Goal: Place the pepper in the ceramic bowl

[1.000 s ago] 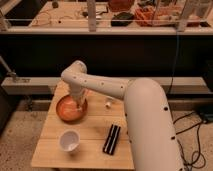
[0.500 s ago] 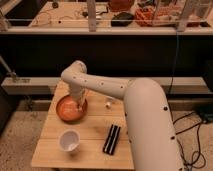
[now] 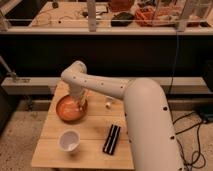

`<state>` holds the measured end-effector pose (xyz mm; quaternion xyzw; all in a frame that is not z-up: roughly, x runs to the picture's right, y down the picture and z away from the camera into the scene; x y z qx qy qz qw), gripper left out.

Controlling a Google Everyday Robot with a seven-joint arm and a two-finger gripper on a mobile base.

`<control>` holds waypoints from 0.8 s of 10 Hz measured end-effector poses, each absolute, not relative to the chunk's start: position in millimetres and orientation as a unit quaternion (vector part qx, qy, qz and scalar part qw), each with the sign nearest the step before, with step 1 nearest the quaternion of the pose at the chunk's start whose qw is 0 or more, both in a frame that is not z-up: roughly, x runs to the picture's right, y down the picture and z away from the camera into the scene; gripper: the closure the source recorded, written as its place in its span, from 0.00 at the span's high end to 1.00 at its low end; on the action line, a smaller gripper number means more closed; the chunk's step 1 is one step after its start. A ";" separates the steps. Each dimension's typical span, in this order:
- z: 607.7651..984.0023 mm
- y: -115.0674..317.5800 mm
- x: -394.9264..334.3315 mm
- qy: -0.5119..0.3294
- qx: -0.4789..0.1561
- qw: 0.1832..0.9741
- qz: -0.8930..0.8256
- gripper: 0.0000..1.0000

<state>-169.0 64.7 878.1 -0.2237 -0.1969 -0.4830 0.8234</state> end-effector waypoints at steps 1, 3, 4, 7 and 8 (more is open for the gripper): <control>878.3 64.8 -168.9 -0.197 -0.224 0.823 -0.484 0.51; 878.3 64.5 -169.1 -0.197 -0.223 0.823 -0.484 0.52; 878.5 64.9 -169.2 -0.198 -0.223 0.822 -0.485 0.58; 878.9 65.3 -168.9 -0.199 -0.224 0.820 -0.488 0.71; 879.2 65.6 -168.9 -0.198 -0.225 0.820 -0.488 0.67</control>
